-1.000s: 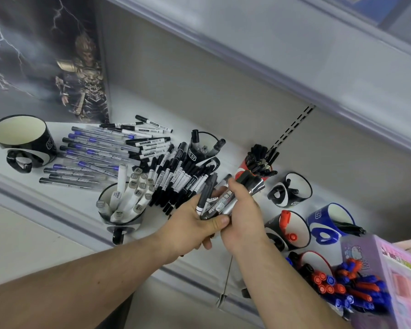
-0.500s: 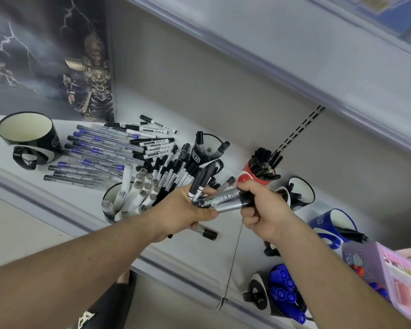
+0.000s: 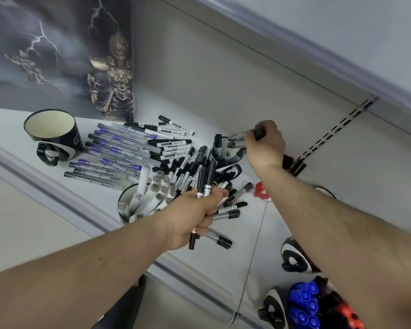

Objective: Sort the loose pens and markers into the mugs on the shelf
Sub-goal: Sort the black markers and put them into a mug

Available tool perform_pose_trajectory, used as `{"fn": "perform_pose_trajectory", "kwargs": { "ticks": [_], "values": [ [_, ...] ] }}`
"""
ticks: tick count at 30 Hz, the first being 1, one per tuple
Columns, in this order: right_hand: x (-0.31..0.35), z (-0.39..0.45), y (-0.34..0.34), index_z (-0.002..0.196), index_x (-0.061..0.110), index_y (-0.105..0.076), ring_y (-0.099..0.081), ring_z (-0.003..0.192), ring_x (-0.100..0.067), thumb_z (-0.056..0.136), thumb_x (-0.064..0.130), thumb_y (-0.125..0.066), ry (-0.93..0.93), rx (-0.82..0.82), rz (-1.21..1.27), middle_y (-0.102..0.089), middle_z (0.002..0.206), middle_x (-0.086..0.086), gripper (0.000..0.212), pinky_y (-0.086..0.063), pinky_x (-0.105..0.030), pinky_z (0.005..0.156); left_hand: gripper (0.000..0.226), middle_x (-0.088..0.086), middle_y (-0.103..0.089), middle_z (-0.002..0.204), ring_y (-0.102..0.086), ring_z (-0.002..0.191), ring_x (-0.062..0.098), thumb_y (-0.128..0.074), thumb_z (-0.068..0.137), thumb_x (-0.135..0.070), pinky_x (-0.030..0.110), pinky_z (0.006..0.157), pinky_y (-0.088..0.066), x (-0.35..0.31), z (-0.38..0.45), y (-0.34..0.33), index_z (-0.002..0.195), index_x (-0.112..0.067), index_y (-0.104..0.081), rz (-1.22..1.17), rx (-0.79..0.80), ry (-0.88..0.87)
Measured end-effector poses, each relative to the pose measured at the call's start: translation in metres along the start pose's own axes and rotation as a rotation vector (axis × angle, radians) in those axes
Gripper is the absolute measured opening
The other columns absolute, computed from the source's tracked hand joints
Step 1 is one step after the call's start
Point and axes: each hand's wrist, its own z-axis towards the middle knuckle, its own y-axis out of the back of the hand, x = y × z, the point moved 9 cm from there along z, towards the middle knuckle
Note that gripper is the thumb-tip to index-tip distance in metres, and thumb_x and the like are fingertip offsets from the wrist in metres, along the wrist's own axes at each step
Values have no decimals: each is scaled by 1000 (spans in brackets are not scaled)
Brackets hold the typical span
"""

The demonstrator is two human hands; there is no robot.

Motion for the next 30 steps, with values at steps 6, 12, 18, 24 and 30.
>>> {"fn": "perform_pose_trajectory", "kwargs": {
  "ticks": [6, 12, 18, 24, 30],
  "values": [
    [-14, 21, -69, 119, 11, -50, -59, 94, -33, 98, 29, -45, 96, 228, -416, -58, 113, -16, 28, -47, -35, 77, 19, -7, -24, 56, -20, 45, 9, -49, 100, -29, 20, 41, -22, 7, -15, -7, 106, -18, -63, 19, 104, 74],
    [-17, 22, -95, 144, 10, -32, -31, 135, -35, 100, 45, -23, 162, 350, -911, -42, 145, -15, 57, -21, -54, 111, 24, -5, -37, 54, -37, 49, 13, -52, 99, -30, 24, 47, -34, 14, -17, 7, 102, -12, -68, 106, 100, 52],
    [-42, 24, -99, 157, 13, 1, -6, 150, -29, 91, 73, -15, -1, 587, -914, -5, 165, -5, 90, -3, -52, 118, 22, -5, -45, 60, -41, 51, 10, -53, 100, -24, 21, 45, -35, 19, -17, 10, 98, -13, -72, 162, 81, 47],
    [-38, 0, -104, 153, 5, -15, -21, 146, -30, 93, 66, -17, 109, 480, -768, -19, 160, -16, 86, -19, -47, 117, 21, -6, -44, 59, -36, 48, 9, -53, 100, -23, 21, 44, -28, 12, -14, 9, 101, -10, -70, 142, 46, 34],
    [-33, -10, -96, 157, 17, 2, 7, 152, -21, 96, 67, -19, 1, 693, -594, 6, 165, -3, 81, 6, -48, 121, 22, -5, -41, 58, -30, 47, 10, -51, 101, -23, 21, 43, -26, 8, -12, 5, 102, -10, -67, 139, -9, 23]
  ]
}}
